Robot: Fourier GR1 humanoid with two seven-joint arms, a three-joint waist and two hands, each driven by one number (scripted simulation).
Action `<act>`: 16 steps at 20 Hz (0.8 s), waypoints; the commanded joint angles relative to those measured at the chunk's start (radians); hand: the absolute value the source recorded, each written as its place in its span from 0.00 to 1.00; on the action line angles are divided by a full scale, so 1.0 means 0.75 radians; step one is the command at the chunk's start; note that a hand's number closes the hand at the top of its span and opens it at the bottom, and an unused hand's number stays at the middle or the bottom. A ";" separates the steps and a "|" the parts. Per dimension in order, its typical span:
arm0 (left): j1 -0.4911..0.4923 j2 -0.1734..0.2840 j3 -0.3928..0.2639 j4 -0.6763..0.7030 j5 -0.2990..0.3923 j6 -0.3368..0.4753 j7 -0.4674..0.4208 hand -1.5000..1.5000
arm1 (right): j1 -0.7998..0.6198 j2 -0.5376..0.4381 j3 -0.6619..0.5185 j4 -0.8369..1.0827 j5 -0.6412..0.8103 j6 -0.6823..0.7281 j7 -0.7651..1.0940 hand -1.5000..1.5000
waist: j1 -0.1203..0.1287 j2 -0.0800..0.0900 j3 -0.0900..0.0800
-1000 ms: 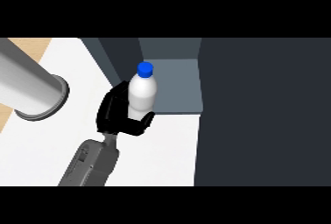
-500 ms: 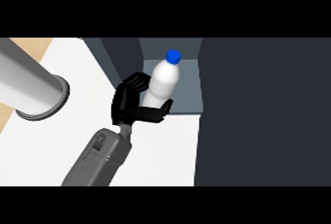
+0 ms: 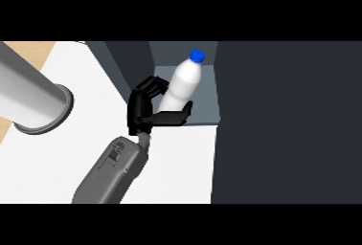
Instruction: Pick up the bottled water, place it into the cabinet and close the cabinet
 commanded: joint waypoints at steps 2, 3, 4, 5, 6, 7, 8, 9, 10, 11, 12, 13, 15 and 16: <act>-0.442 0.011 0.099 0.341 -0.043 -0.036 0.053 1.00 | -0.033 0.008 0.003 0.022 0.012 -0.007 -0.001 0.00 | -0.049 0.034 0.002; -0.509 -0.009 0.069 0.405 -0.015 0.026 0.072 1.00 | -0.030 -0.009 -0.018 0.003 -0.036 0.023 -0.004 0.00 | -0.056 0.032 0.002; -0.564 0.015 0.151 0.483 -0.012 -0.073 0.069 1.00 | -0.002 -0.009 -0.022 0.018 -0.023 0.020 -0.036 0.00 | -0.051 0.033 0.002; -0.574 0.013 0.159 0.583 -0.028 -0.084 0.012 1.00 | -0.008 -0.035 -0.019 0.013 -0.027 0.044 -0.019 0.00 | -0.056 0.037 0.002; -0.624 0.026 0.175 0.635 -0.042 -0.063 0.015 1.00 | 0.054 -0.006 0.049 -0.020 0.019 0.022 -0.053 0.00 | -0.069 0.036 0.002; -0.620 0.011 0.165 0.704 -0.061 -0.098 -0.065 1.00 | -0.001 0.007 0.029 0.067 0.018 0.020 -0.056 0.00 | -0.058 0.040 0.002; -0.674 0.008 0.180 0.772 -0.069 -0.088 -0.050 1.00 | -0.042 0.003 0.003 0.004 -0.003 -0.009 0.022 0.00 | -0.051 0.040 0.001; -0.710 -0.003 0.202 0.819 -0.073 -0.066 -0.072 1.00 | 0.004 -0.016 0.021 -0.036 0.023 -0.007 0.010 0.00 | -0.053 0.036 0.001; -0.734 -0.009 0.222 0.862 -0.050 -0.082 -0.096 1.00 | -0.046 0.000 -0.006 0.072 0.013 0.001 -0.017 0.00 | -0.042 0.036 0.002; -0.708 0.016 0.255 0.901 -0.048 -0.143 -0.171 1.00 | -0.019 0.007 0.010 0.076 0.017 0.004 -0.049 0.00 | -0.039 0.035 0.002; -0.694 -0.009 0.237 0.946 -0.056 -0.085 -0.225 1.00 | -0.088 -0.026 -0.073 0.045 -0.054 0.020 0.019 0.00 | -0.050 0.044 0.002; -0.696 -0.009 0.223 0.980 -0.062 -0.036 -0.247 1.00 | -0.044 0.020 0.041 0.047 0.025 -0.011 -0.007 0.00 | -0.056 0.041 0.001; -0.770 -0.004 0.260 1.062 -0.095 -0.002 -0.229 1.00 | 0.037 -0.040 0.028 -0.020 0.005 0.025 -0.009 0.00 | -0.067 0.041 0.001; -0.785 0.001 0.250 1.087 -0.112 -0.016 -0.224 1.00 | -0.031 0.011 0.001 0.087 0.003 0.002 -0.051 0.00 | -0.042 0.036 0.002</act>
